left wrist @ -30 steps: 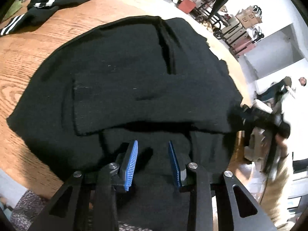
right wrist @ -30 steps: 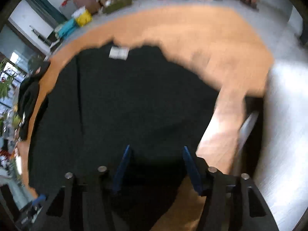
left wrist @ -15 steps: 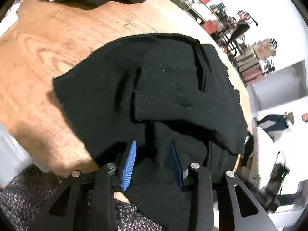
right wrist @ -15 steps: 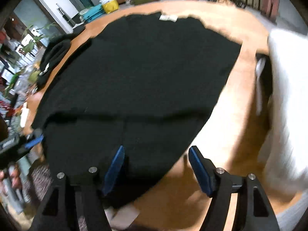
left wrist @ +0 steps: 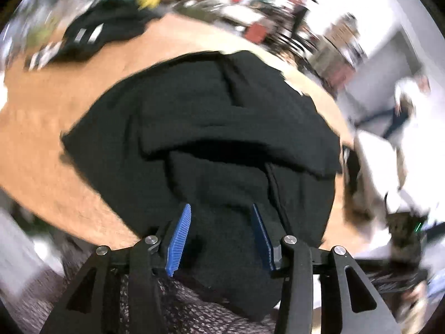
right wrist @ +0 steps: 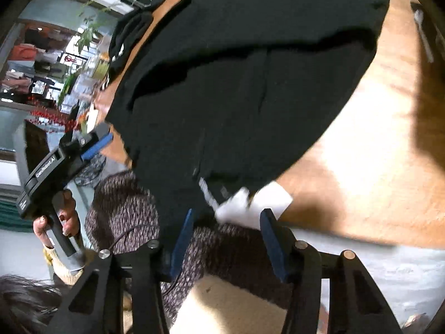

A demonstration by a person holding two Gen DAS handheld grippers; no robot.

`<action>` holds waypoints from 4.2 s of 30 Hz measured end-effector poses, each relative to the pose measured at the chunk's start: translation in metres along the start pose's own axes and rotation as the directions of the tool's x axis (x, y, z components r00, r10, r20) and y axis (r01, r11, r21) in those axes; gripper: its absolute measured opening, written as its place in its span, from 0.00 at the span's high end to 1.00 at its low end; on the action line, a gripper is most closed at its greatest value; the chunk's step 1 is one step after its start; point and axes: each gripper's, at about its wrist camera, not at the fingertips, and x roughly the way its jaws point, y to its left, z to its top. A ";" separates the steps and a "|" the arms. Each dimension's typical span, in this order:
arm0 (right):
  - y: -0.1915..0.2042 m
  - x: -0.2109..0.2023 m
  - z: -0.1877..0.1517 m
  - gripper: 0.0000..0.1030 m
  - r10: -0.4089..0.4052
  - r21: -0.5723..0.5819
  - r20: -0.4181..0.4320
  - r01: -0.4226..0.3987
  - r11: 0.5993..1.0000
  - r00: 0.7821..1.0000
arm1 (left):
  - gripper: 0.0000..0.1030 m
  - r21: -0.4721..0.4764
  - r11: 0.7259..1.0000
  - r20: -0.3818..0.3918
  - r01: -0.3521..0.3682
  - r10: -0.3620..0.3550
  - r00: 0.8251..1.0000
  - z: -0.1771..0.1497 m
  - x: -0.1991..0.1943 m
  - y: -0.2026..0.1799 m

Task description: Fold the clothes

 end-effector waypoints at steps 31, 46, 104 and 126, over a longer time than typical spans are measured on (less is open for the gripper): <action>0.028 -0.002 0.029 0.91 0.255 0.077 0.155 -0.269 0.960 0.954 | 0.53 0.833 0.447 0.332 -0.326 0.066 0.941 -0.147 0.000 -0.121; 0.003 -0.028 0.033 0.49 0.190 0.113 0.174 -0.211 0.971 0.966 | 0.92 0.598 0.709 0.328 -0.374 0.209 0.921 -0.088 0.023 -0.107; -0.035 -0.154 0.227 0.88 -0.318 0.243 0.382 0.238 0.940 0.868 | 0.93 0.113 0.963 0.494 -0.245 0.160 0.855 0.008 -0.062 0.007; 0.083 -0.032 0.384 0.33 -0.306 0.036 0.431 0.323 0.946 0.849 | 0.40 -0.531 0.846 0.291 0.045 0.132 0.948 0.087 -0.029 0.209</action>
